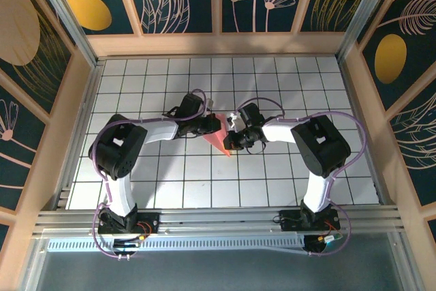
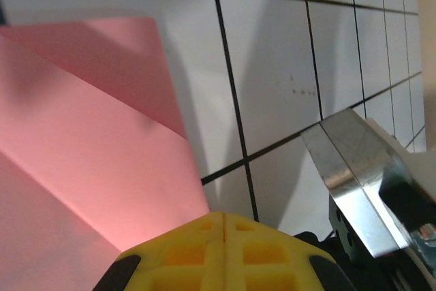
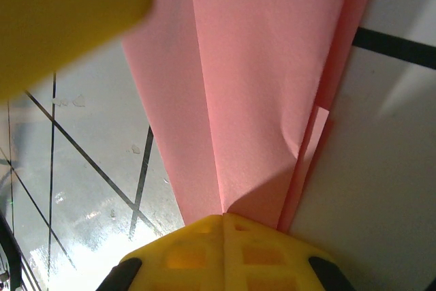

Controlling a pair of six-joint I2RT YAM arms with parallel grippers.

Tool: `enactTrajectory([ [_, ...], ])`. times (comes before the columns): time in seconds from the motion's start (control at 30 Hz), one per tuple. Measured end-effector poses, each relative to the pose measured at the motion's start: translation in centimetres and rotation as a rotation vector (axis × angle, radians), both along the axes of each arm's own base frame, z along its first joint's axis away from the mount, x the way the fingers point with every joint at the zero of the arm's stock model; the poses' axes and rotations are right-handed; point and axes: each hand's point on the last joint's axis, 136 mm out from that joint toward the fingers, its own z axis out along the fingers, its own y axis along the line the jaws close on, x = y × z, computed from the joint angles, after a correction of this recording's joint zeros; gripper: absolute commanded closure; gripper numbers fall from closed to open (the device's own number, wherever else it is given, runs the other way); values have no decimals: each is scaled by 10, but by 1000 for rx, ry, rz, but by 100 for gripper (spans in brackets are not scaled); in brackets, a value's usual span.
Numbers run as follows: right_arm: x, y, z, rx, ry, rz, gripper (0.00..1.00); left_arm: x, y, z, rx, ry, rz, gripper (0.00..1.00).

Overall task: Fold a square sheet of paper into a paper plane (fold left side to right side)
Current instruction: Fourth fold the wing at the center of the table.

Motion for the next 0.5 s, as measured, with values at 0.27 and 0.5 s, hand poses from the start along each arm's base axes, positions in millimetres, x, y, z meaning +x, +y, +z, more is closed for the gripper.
enactTrajectory([
  [0.27,1,1,2,3,-1,0,100,-1,6,-32,51,54,28,100],
  [0.5,1,1,6,5,-3,-4,100,2,8,-37,71,54,44,100],
])
